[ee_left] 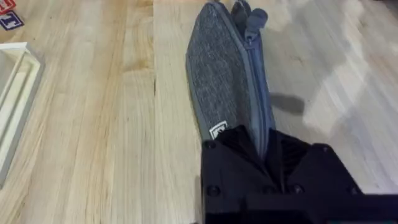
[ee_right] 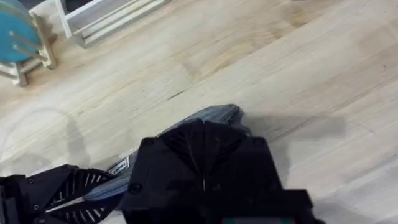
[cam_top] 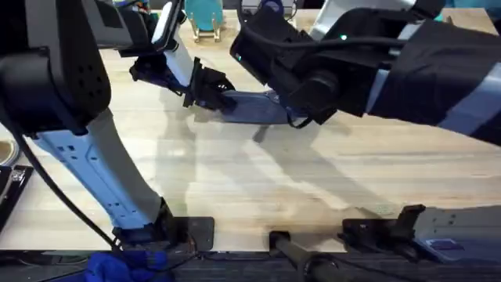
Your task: Unzip the bag, pick up the pens from the table one at a time and place them inside, then zip the bag closed.
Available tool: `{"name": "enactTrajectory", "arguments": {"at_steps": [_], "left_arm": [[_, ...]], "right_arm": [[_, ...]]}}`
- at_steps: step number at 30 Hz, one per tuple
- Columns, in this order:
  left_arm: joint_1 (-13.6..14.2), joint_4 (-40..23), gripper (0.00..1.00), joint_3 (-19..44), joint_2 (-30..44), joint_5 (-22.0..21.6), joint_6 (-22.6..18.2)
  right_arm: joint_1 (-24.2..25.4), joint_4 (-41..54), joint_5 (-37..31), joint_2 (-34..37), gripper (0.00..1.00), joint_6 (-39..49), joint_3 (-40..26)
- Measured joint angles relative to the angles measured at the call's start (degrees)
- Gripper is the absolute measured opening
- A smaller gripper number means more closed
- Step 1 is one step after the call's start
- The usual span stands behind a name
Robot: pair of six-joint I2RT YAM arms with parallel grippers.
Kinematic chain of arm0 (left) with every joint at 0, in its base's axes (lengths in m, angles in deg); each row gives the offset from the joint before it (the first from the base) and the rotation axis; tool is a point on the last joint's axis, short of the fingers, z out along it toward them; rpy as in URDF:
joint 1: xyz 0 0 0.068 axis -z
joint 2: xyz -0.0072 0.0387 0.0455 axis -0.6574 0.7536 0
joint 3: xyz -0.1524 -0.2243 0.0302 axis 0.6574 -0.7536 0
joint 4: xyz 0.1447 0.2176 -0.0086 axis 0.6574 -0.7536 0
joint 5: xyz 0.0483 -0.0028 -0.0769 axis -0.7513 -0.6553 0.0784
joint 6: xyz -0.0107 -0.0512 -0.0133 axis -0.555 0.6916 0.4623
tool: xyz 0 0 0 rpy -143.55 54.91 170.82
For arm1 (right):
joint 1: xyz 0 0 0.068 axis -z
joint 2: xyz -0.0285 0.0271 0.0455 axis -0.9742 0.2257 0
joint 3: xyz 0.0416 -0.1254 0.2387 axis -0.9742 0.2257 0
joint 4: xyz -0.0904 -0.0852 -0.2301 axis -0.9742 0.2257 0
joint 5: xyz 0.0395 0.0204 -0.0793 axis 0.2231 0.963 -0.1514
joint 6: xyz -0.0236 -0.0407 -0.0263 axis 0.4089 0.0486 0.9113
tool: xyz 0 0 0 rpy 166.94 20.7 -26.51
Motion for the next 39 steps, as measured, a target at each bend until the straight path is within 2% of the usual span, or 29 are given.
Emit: {"name": "enactTrajectory", "arguments": {"at_steps": [15,16,19,20,24,31,39], "left_arm": [[0.0,-0.41,0.042,0.0,0.0,-0.02,0.02],[0.0,-0.43,0.042,0.0,-0.02,-0.02,0.0],[0.0,-0.44,0.042,0.0,0.0,-0.02,0.0],[0.0,-0.44,0.042,0.0,0.0,-0.02,0.02],[0.0,-0.44,0.041,0.0,0.0,-0.02,0.01],[0.0,-0.44,0.042,0.0,0.0,-0.02,0.02],[0.0,-0.44,0.041,0.0,0.0,-0.02,0.02]], "right_arm": [[0.26,0.79,0.0,-0.87,0.034,-0.02,0.0],[0.26,0.98,0.0,-1.05,0.086,-0.14,0.0],[0.31,1.59,-0.02,-1.39,0.496,-0.2,0.0],[0.35,1.91,0.0,-1.43,0.976,0.44,0.0],[0.35,1.93,0.09,-2.04,0.992,3.54,0.0],[0.37,1.96,2.95,-6.85,0.992,14.28,0.0],[0.37,1.93,10.07,-9.87,0.993,29.94,0.0]]}}
